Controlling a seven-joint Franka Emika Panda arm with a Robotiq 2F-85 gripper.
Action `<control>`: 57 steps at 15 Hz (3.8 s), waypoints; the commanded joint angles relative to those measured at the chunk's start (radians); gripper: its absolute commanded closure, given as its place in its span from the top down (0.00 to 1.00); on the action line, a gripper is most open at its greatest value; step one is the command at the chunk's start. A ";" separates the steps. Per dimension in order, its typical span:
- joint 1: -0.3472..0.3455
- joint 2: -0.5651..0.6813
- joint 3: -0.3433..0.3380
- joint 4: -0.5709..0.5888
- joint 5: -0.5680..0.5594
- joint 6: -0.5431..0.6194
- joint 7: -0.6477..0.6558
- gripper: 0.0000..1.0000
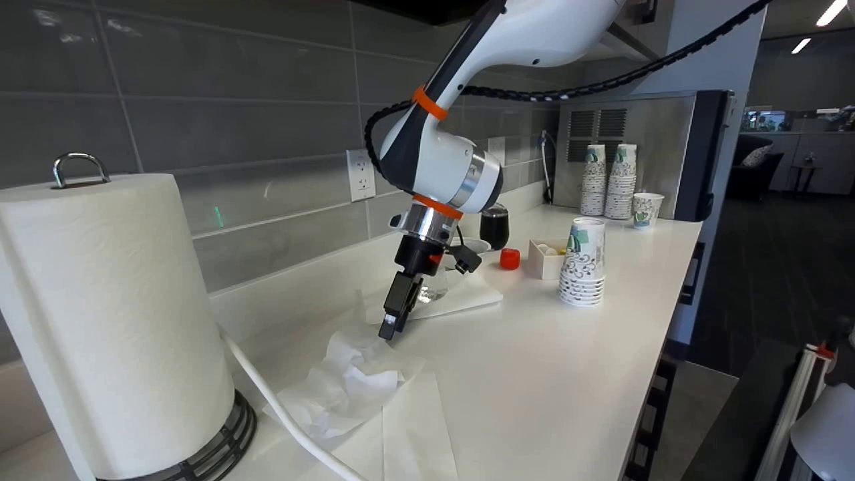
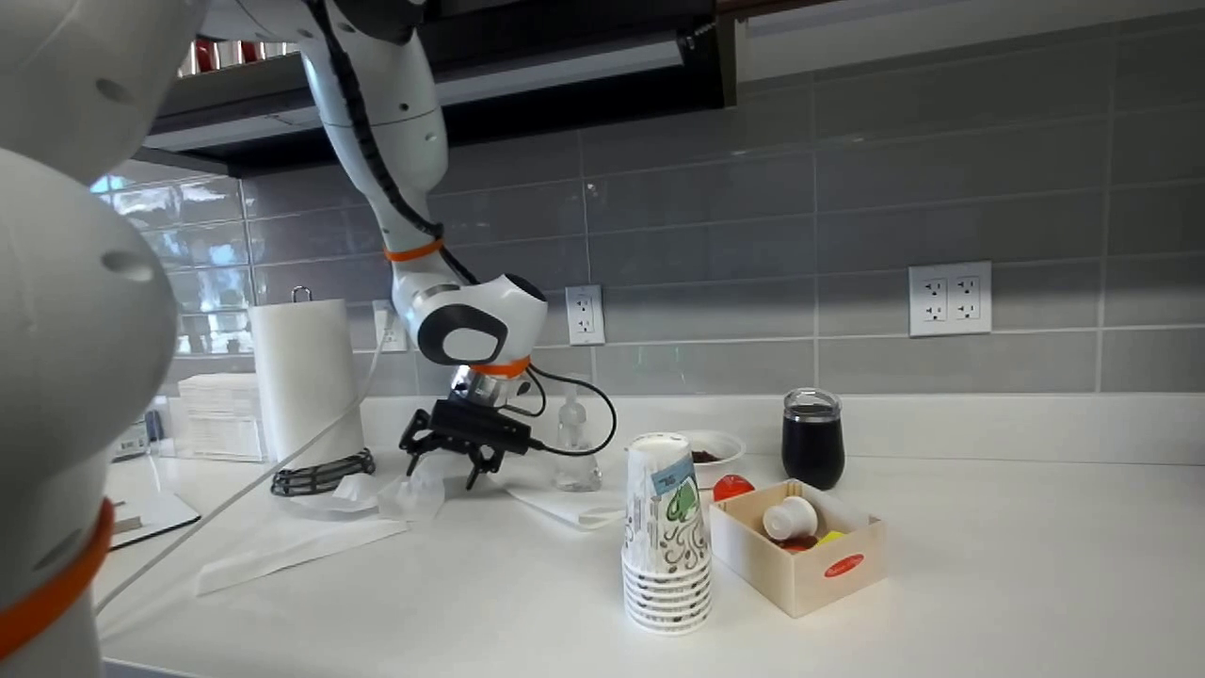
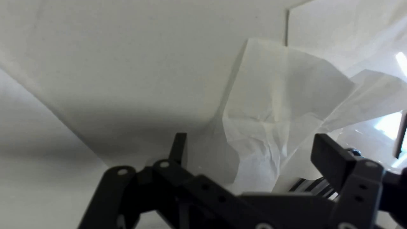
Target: Fold one white napkin in the half.
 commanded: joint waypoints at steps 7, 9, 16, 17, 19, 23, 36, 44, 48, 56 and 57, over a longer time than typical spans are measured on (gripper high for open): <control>-0.063 0.090 0.066 0.098 -0.101 -0.062 0.024 0.97; -0.071 0.095 0.072 0.105 -0.109 -0.071 0.023 0.72; -0.087 0.106 0.086 0.117 -0.111 -0.098 0.016 0.21; -0.088 0.108 0.087 0.118 -0.111 -0.099 0.016 0.14; -0.090 0.106 0.087 0.117 -0.110 -0.101 0.018 0.01; -0.082 0.075 0.076 0.102 -0.137 -0.111 0.048 0.00; -0.050 -0.142 0.013 0.007 -0.610 -0.282 0.526 0.00; 0.005 -0.214 -0.023 -0.002 -0.965 -0.389 0.905 0.00; 0.041 -0.231 -0.036 0.002 -1.108 -0.465 1.079 0.00; 0.098 -0.207 -0.037 0.041 -1.291 -0.682 1.350 0.00; 0.102 -0.204 -0.036 0.045 -1.306 -0.712 1.378 0.00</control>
